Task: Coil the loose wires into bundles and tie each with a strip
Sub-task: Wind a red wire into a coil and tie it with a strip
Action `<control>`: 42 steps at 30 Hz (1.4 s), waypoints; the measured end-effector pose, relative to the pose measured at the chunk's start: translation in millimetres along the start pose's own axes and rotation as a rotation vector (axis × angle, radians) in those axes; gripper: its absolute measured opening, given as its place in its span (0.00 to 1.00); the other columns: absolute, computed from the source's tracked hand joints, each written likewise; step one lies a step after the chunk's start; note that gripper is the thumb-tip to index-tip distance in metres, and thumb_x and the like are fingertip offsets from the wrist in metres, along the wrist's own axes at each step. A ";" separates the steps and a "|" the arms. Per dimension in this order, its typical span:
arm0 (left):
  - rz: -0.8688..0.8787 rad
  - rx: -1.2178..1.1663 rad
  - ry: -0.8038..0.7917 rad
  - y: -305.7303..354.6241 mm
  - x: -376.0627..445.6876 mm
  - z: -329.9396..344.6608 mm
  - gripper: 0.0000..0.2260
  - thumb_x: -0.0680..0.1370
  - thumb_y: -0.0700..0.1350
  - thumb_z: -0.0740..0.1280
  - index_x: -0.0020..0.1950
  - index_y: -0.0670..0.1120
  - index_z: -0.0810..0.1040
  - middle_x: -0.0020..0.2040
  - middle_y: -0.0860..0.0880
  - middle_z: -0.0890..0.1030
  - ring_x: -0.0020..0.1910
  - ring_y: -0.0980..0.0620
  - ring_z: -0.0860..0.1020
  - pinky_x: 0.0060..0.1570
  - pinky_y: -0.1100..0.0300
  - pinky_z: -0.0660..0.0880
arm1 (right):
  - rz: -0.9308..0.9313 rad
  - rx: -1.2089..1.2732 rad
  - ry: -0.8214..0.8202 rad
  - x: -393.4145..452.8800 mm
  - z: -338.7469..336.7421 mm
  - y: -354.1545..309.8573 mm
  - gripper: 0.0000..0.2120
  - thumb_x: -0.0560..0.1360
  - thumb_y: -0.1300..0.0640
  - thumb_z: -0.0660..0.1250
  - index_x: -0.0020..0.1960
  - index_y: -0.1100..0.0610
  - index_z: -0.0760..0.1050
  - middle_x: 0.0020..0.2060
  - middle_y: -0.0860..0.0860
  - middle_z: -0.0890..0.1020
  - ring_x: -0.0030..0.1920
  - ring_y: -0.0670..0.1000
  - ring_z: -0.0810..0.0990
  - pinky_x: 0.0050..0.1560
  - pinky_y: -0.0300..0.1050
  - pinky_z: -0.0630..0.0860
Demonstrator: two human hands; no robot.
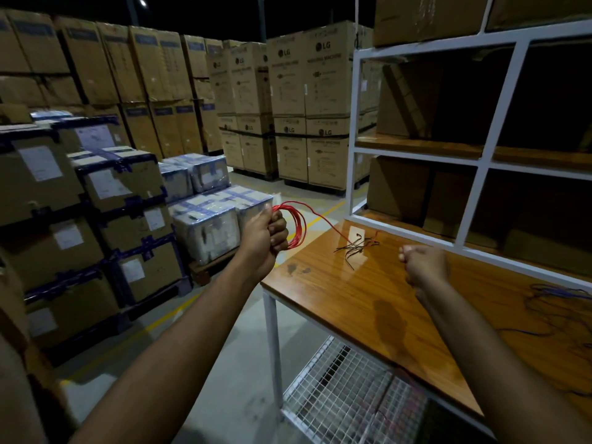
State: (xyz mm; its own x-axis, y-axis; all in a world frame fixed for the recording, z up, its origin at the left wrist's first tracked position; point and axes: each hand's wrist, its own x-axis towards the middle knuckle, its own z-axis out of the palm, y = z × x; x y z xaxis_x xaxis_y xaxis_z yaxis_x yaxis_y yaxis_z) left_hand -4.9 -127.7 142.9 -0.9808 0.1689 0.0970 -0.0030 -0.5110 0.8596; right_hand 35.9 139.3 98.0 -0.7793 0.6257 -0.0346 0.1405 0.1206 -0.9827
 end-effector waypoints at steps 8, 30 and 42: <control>-0.037 -0.065 -0.049 -3.3 -0.8 15.7 0.18 0.86 0.52 0.52 0.38 0.48 0.66 0.27 0.54 0.61 0.20 0.58 0.58 0.22 0.64 0.55 | -0.471 -0.894 -0.312 -45.8 32.8 8.8 0.08 0.82 0.52 0.60 0.47 0.48 0.76 0.40 0.47 0.79 0.41 0.46 0.79 0.46 0.49 0.81; -0.082 -0.011 -0.116 -19.9 -11.5 13.1 0.19 0.86 0.52 0.49 0.39 0.47 0.67 0.24 0.52 0.63 0.24 0.55 0.65 0.30 0.61 0.63 | -0.076 0.410 -0.857 -67.0 13.8 -73.2 0.11 0.84 0.57 0.56 0.55 0.62 0.75 0.32 0.50 0.73 0.29 0.45 0.67 0.31 0.40 0.62; -0.307 -0.147 -0.348 -20.7 -17.1 12.5 0.17 0.84 0.52 0.55 0.41 0.44 0.71 0.25 0.54 0.61 0.20 0.59 0.59 0.22 0.65 0.56 | -0.240 0.081 -0.291 -28.2 27.1 -62.4 0.09 0.82 0.56 0.62 0.50 0.56 0.79 0.41 0.54 0.85 0.31 0.48 0.77 0.28 0.40 0.71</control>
State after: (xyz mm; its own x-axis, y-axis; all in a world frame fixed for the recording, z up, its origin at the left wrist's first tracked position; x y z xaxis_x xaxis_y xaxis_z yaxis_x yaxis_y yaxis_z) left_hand 14.4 -109.5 129.7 -0.8069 0.5897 0.0331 -0.3343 -0.5022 0.7975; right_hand 32.5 93.3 155.4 -0.9267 0.3404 0.1592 -0.1064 0.1686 -0.9799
